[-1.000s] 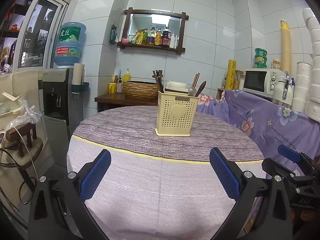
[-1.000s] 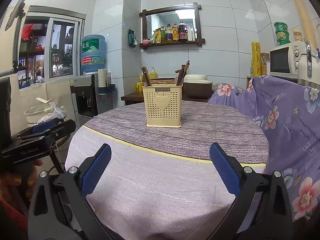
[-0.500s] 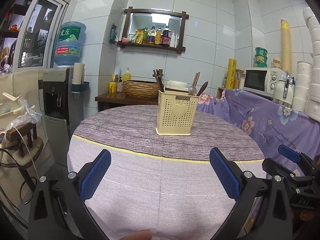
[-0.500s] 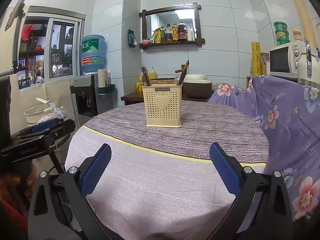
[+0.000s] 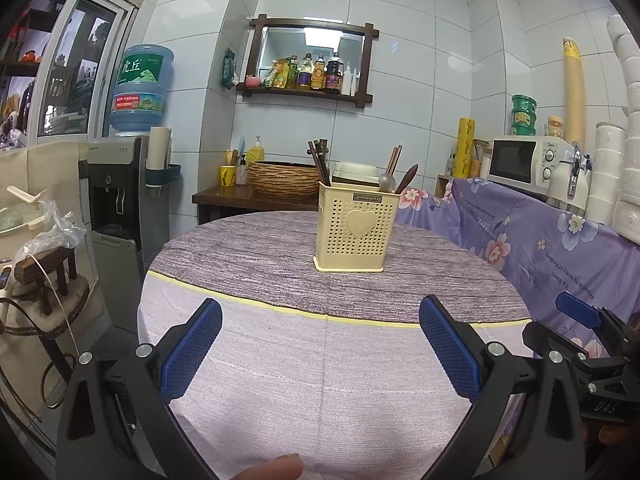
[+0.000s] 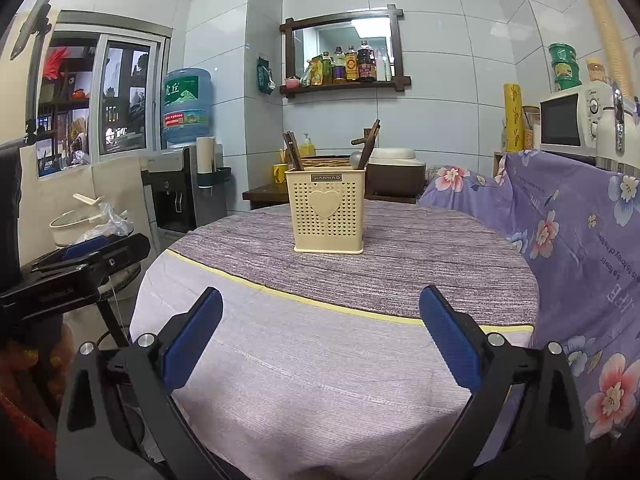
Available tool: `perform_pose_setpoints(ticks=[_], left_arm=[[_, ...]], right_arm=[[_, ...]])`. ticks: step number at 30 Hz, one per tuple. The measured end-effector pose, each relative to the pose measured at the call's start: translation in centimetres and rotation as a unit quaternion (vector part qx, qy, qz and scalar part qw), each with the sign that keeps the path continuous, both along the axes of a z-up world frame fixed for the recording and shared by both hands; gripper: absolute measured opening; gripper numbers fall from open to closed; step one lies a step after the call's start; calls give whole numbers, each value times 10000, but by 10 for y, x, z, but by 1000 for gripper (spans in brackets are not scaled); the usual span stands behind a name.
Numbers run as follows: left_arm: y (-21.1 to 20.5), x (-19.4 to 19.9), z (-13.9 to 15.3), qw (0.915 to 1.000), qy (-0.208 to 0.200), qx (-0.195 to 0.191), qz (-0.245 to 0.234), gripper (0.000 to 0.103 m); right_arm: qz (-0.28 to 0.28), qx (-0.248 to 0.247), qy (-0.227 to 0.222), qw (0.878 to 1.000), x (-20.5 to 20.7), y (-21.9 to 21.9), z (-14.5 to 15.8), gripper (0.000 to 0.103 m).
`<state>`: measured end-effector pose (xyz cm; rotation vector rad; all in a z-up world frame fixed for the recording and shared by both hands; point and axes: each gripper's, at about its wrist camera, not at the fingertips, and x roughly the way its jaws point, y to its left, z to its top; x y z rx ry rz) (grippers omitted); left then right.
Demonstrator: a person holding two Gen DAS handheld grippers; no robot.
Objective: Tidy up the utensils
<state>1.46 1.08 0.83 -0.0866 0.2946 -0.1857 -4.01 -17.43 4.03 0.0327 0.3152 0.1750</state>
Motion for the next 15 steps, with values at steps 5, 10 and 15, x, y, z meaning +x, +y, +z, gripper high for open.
perform_pose_setpoints(ticks=[5, 10, 15], left_arm=[[0, 1, 0, 10000, 27, 15, 27, 98], [0, 4, -2, 9999, 147, 0, -25, 98], [1, 4, -3, 9998, 210, -26, -57, 98]], right_arm=[[-22, 9, 12, 10000, 1, 1, -1, 97], [-26, 8, 26, 10000, 1, 2, -2, 97], [-25, -3, 40, 10000, 1, 3, -2, 97]])
